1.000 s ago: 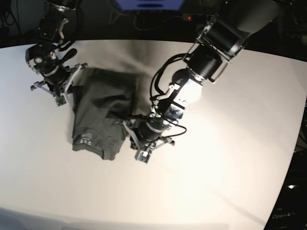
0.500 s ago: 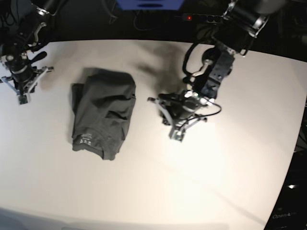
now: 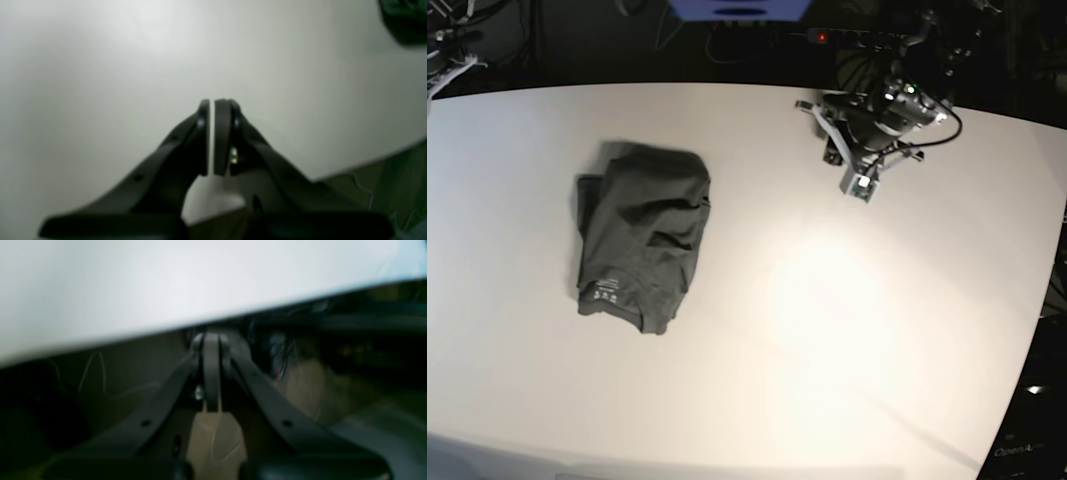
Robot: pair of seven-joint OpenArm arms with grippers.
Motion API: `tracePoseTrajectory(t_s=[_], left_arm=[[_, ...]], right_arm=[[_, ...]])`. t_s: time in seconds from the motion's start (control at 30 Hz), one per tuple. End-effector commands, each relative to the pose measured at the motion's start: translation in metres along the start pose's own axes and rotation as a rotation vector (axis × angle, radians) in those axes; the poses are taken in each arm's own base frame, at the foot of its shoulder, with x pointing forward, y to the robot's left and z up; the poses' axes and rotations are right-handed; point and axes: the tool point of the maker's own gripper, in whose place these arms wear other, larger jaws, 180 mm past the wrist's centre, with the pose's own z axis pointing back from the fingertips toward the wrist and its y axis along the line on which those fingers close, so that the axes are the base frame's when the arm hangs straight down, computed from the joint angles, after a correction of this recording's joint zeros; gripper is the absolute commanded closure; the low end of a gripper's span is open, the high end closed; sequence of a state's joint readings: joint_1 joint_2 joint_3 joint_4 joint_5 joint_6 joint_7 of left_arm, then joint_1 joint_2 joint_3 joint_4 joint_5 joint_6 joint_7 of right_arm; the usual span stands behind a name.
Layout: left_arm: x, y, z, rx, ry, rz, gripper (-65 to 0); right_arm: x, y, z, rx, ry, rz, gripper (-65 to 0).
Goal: Fold the T-shirt properly
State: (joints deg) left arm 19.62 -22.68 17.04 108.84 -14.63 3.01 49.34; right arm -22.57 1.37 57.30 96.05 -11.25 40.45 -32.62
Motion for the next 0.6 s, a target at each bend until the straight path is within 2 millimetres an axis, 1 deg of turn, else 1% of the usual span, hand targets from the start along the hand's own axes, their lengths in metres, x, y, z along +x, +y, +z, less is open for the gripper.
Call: tracePoseTrajectory(t_s=[0.0, 0.1, 0.13, 0.2, 0.23, 0.27, 0.3, 0.33, 0.4, 0.47, 0.53, 0.57], left_arm=[[-0.007, 0.0, 0.004, 0.004, 0.014, -0.006, -2.7], [-0.04, -0.009, 0.007, -0.013, 0.086, 0.011, -2.7], [-0.049, -0.011, 0.009, -0.018, 0.106, 0.016, -2.7], [-0.072, -0.014, 0.01, -0.021, 0.163, 0.028, -2.7], [-0.082, -0.014, 0.009, -0.02, 0.186, 0.033, -2.7], [-0.092, -0.015, 0.008, -0.02, 0.213, 0.038, -2.7], [-0.103, -0.015, 0.007, -0.022, 0.242, 0.048, -2.7], [-0.116, -0.018, 0.006, -0.028, 0.277, 0.05, -2.7], [-0.135, -0.026, 0.002, -0.046, 0.324, 0.042, -2.7], [-0.152, -0.031, -0.003, -0.056, 0.342, 0.038, -2.7], [-0.171, -0.036, -0.008, -0.06, 0.356, 0.043, -2.7], [-0.18, -0.042, -0.011, -0.066, 0.369, 0.054, -2.7]], right_arm=[[-0.004, -0.013, 0.006, -0.032, -0.004, 0.002, 0.0], [-0.038, -0.01, 0.011, -0.026, 0.048, -0.031, 0.0], [-0.048, -0.005, 0.009, -0.011, 0.059, -0.047, 0.0], [-0.071, 0.006, 0.002, 0.021, 0.1, -0.056, 0.0], [-0.084, 0.015, -0.005, 0.046, 0.12, -0.069, 0.0], [-0.102, 0.024, -0.011, 0.073, 0.147, -0.095, 0.0], [-0.116, 0.033, -0.017, 0.099, 0.16, -0.121, 0.0], [-0.123, 0.044, -0.024, 0.123, 0.156, -0.153, 0.0], [-0.141, 0.055, -0.03, 0.138, 0.169, -0.195, 0.0], [-0.157, 0.061, -0.032, 0.14, 0.177, -0.23, 0.0], [-0.168, 0.07, -0.036, 0.144, 0.169, -0.27, 0.0], [-0.174, 0.074, -0.036, 0.144, 0.166, -0.291, 0.0]])
